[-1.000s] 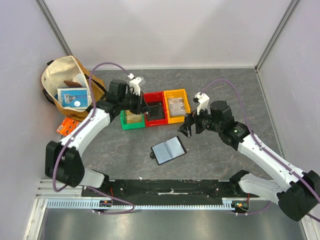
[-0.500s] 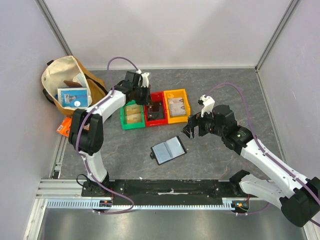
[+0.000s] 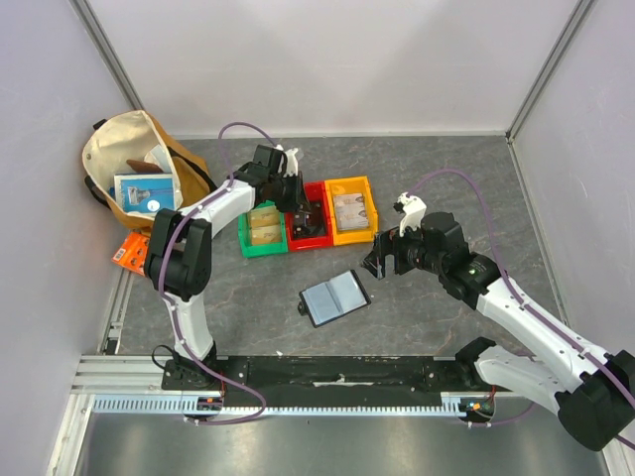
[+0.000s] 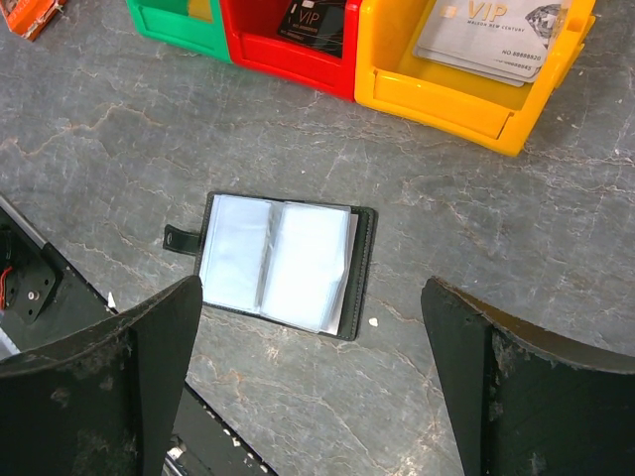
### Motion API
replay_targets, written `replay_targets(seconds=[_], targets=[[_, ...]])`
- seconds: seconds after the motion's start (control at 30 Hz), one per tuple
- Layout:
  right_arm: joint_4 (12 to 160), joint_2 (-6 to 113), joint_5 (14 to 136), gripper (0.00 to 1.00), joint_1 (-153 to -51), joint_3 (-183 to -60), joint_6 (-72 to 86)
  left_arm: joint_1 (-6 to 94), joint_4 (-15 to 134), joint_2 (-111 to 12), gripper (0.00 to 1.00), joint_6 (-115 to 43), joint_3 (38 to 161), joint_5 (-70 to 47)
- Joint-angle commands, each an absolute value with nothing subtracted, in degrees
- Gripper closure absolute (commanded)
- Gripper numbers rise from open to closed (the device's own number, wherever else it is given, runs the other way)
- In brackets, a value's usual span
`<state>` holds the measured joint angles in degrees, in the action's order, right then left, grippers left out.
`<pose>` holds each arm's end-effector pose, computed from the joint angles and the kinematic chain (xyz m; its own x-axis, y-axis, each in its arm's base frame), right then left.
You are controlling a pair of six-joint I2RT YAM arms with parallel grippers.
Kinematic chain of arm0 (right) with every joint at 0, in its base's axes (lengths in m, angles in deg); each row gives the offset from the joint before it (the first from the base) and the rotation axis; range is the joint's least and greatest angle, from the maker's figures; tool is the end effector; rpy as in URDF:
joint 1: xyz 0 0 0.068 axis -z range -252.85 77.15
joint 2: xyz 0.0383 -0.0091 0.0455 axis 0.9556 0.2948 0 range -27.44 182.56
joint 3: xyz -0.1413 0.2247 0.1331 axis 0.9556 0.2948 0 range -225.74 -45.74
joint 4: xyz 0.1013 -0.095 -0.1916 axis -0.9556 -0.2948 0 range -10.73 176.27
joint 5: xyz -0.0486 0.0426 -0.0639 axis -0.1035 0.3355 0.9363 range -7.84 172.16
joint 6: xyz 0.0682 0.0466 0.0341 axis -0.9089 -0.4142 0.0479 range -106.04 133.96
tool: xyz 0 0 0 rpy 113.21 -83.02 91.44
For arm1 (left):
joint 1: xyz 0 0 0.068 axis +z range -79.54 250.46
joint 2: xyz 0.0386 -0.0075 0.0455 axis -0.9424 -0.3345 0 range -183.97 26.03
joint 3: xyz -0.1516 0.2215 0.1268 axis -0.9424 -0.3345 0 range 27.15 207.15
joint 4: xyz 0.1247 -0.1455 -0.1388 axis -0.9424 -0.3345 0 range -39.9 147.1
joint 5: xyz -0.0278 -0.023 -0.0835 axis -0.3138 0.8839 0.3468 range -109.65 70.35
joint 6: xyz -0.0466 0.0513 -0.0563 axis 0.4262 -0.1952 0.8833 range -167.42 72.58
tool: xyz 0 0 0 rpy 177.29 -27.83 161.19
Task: Take the credit cards out of the card holder
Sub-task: Place the credit card in the storage box, then remove the credit card from the card holder.
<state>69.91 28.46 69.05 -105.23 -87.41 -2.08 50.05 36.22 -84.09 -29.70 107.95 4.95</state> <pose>0.1718 0.1303 0.2801 -0.6026 -0.0635 -0.7955 -0.5409 0.7654 0.3487 0.3942 -0.1819 0.2176 -0.8585 0.0240 -0.5123 0.3207 0.8047 -0.4996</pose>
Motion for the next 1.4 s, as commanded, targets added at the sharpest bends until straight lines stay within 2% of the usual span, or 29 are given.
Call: replay_targets(seconds=[0.0, 0.1, 0.2, 0.33, 0.53, 0.97, 1.13, 1.37], targets=[[71.94, 28.02, 69.85, 0.02, -105.2, -87.22, -2.92, 49.63, 37.16, -83.74, 0.77, -26.06, 108.19, 4.53], [70.89, 28.98, 69.94, 0.02, -105.2, -87.83, -2.57, 49.63, 35.4, -81.99, 0.64, -27.9, 108.89, 1.28], [70.45, 29.43, 70.29, 0.02, -105.2, -88.19, -2.39, 49.63, 32.94, -79.53, 0.45, -30.27, 110.73, -2.77], [69.66, 30.83, 70.64, 0.02, -105.2, -89.15, -2.22, 49.54, 29.42, -75.93, 0.31, -32.74, 112.93, -7.08], [69.83, 33.82, 69.5, 0.02, -106.51, -89.24, -1.51, 46.56, 27.66, -66.45, 0.3, -31.87, 109.26, -10.95], [72.12, 44.98, 87.95, 0.08, -125.4, -91.0, -1.6, 31.18, 42.85, -33.4, 0.36, -11.49, 68.76, -10.33], [73.08, 49.99, 92.34, 0.1, -131.03, -92.93, -1.69, 26.16, 44.44, -32.06, 0.39, -5.77, 59.77, -15.96], [73.26, 58.16, 98.14, 0.1, -137.62, -96.97, -2.56, 23.53, 44.62, -35.48, 0.43, -3.83, 54.84, -21.93]])
